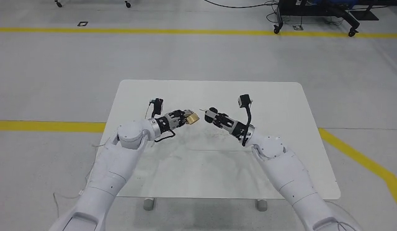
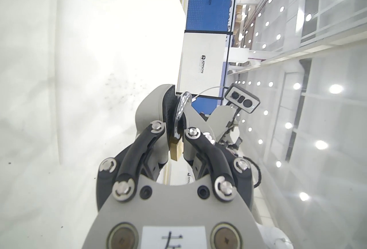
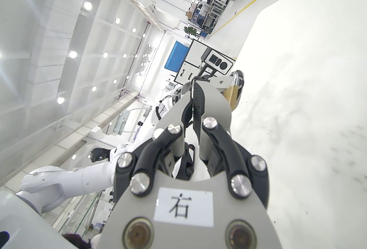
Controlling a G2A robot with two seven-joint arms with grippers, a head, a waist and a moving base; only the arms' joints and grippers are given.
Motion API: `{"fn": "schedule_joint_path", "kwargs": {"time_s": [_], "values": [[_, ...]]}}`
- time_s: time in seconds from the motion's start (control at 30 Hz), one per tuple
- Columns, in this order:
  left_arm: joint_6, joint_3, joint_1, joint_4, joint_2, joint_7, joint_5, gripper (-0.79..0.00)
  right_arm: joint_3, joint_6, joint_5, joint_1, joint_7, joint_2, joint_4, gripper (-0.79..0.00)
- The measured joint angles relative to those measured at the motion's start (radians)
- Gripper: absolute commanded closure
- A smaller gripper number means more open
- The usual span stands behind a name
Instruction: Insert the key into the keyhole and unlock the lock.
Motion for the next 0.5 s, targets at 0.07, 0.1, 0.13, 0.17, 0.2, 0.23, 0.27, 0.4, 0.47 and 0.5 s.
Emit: {"fn": "schedule_joint_path", "kwargs": {"time_s": [0.07,0.1,0.13,0.17,0.2,0.23,0.27,0.4,0.47,0.5], "values": [[0.005,-0.022,0.011,0.007,-0.005,-0.019,-0.106,0.0,-0.009,0.028,-0.015,-0.008,-0.042,-0.003,-0.021,0.0],[0.004,-0.031,0.014,0.012,-0.005,-0.02,-0.14,0.0,-0.013,0.036,-0.016,-0.012,-0.055,-0.005,-0.03,0.0],[-0.001,-0.042,0.016,0.02,-0.006,-0.017,-0.172,0.0,-0.018,0.043,-0.014,-0.017,-0.069,-0.007,-0.041,0.0],[-0.008,-0.051,0.018,0.024,-0.006,-0.017,-0.193,0.0,-0.021,0.046,-0.013,-0.02,-0.077,-0.008,-0.049,0.0],[-0.018,-0.057,0.02,0.027,-0.006,-0.016,-0.208,0.0,-0.025,0.047,-0.012,-0.023,-0.083,-0.009,-0.056,0.0],[-0.033,-0.063,0.022,0.028,-0.006,-0.013,-0.215,0.0,-0.029,0.048,-0.015,-0.026,-0.093,-0.01,-0.065,0.0],[-0.043,-0.065,0.023,0.027,-0.006,-0.011,-0.217,0.0,-0.033,0.049,-0.022,-0.028,-0.104,-0.011,-0.071,0.0],[-0.078,-0.072,0.03,0.02,-0.007,0.007,-0.227,0.0,-0.053,0.08,-0.058,-0.041,-0.18,-0.019,-0.098,0.0],[-0.099,-0.084,0.036,0.015,-0.007,0.019,-0.243,0.0,-0.063,0.113,-0.058,-0.048,-0.209,-0.023,-0.122,0.0],[-0.111,-0.09,0.039,0.012,-0.006,0.025,-0.248,0.0,-0.066,0.124,-0.058,-0.053,-0.218,-0.024,-0.135,0.0]]}}
